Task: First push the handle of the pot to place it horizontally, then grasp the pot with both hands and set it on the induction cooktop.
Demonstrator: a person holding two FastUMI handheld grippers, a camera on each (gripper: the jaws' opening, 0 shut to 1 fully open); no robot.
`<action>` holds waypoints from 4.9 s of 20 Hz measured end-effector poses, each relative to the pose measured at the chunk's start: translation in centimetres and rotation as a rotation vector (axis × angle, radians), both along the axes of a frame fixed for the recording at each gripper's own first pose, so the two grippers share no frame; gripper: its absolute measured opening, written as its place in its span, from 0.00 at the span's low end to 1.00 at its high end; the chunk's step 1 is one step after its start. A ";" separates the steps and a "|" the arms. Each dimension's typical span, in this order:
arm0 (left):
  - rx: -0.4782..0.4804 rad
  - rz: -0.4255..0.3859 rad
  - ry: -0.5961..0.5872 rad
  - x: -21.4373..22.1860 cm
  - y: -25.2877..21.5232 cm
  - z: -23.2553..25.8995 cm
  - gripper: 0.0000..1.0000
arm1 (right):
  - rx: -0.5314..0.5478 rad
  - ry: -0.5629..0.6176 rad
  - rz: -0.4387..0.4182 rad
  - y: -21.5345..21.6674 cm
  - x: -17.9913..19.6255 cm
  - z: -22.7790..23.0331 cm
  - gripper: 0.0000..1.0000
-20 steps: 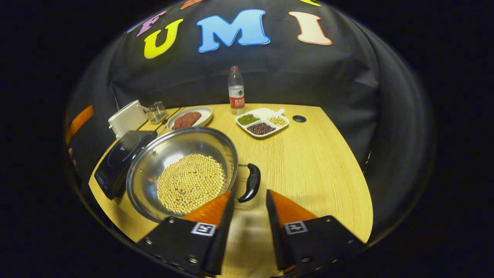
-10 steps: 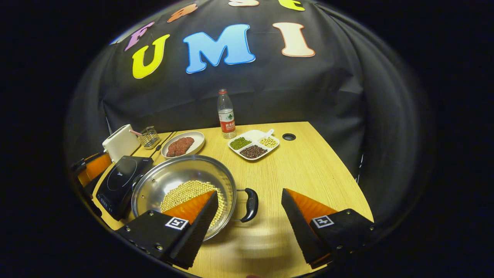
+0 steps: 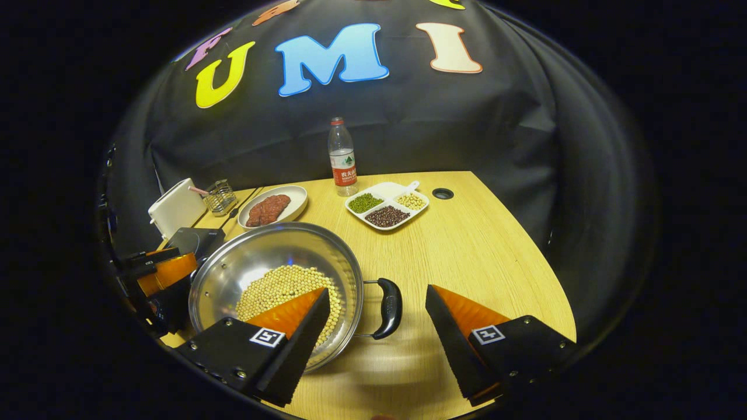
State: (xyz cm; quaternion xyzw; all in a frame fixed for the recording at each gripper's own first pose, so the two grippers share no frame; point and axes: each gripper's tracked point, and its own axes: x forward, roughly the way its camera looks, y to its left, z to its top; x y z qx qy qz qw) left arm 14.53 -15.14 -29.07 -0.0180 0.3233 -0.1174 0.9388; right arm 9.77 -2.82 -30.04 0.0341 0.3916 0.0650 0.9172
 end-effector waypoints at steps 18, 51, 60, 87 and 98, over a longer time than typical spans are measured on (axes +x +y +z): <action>0.014 0.035 0.182 0.1 -1.0 -6.0 0.82 | 0.017 0.143 -0.018 1.1 0.4 -4.7 0.62; -0.066 0.079 0.071 1.7 11.8 0.7 0.65 | -0.015 0.064 -0.007 12.2 -1.0 3.1 0.55; -0.059 0.101 0.057 3.3 19.5 0.5 0.69 | -0.006 0.062 0.017 19.4 -0.3 3.7 0.54; -0.028 0.148 0.049 6.7 36.0 -2.9 0.68 | 0.057 0.064 0.077 35.3 0.8 2.3 0.58; -0.033 0.211 -0.387 5.5 33.6 14.4 0.99 | -0.036 -0.341 0.046 24.7 2.1 15.9 0.97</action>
